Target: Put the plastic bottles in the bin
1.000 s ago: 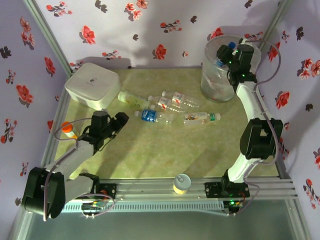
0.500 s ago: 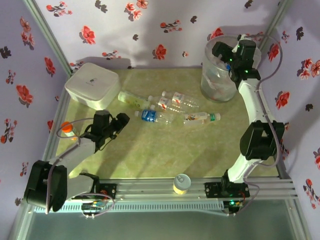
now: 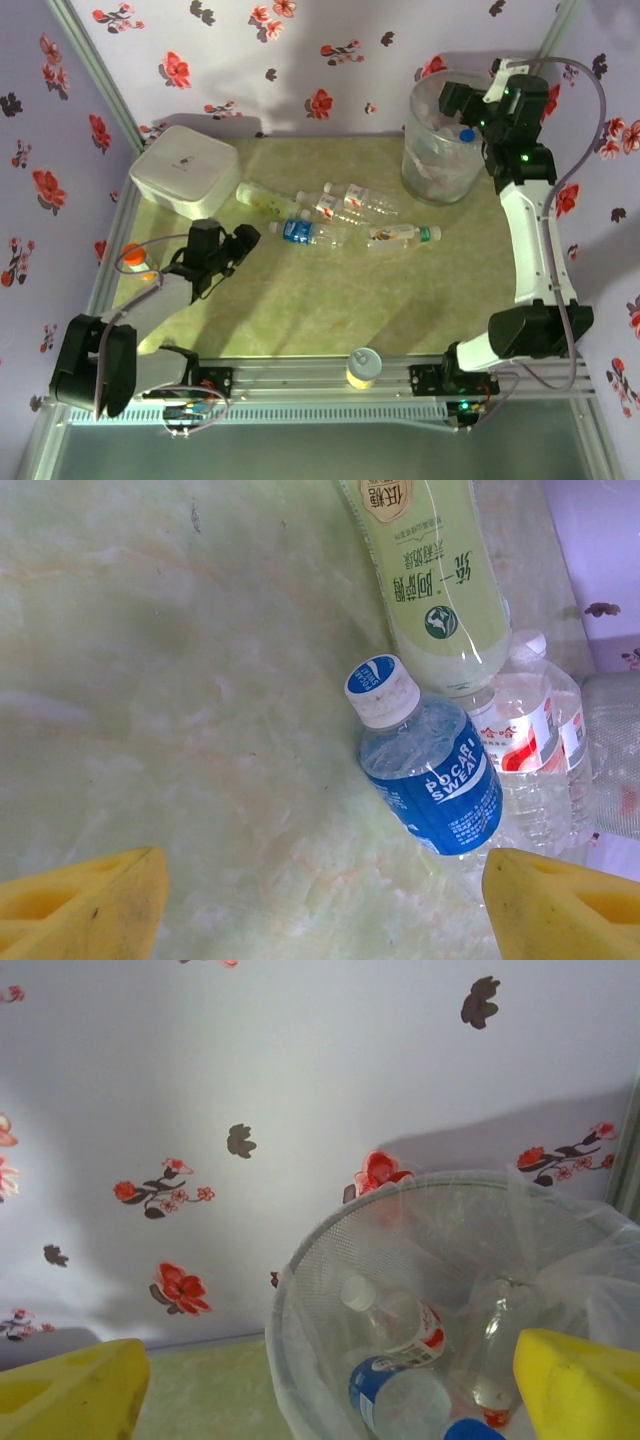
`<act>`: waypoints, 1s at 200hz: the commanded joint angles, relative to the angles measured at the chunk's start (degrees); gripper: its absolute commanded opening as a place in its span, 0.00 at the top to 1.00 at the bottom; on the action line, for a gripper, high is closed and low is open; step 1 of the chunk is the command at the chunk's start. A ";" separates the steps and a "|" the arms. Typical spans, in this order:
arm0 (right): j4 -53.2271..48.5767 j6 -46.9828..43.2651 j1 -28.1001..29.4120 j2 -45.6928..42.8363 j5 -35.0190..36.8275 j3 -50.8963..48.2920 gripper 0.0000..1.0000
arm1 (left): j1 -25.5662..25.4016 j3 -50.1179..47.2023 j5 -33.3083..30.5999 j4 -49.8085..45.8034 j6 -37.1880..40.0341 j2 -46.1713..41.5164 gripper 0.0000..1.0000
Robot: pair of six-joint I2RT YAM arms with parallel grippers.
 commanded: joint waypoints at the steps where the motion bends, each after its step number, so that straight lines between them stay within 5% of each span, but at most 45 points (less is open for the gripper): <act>1: -7.51 -3.12 1.22 -1.63 2.93 1.94 0.13 | -0.05 -0.10 0.41 1.84 0.54 0.68 0.17; 50: -20.35 -4.77 -2.10 4.96 13.20 9.42 0.43 | -0.04 0.00 0.84 1.76 0.89 1.10 0.17; 90: -19.24 -3.39 -4.03 11.41 11.54 10.46 0.59 | -0.01 -0.79 0.76 1.89 0.44 -0.10 0.17; 139: -15.92 -1.07 -3.76 18.19 4.95 10.12 0.68 | 0.00 -1.46 0.44 0.80 0.27 -1.64 0.17; 200: -14.02 -2.51 -3.76 14.72 6.26 11.25 0.60 | 0.00 -1.64 -1.53 -2.35 0.78 -4.92 0.17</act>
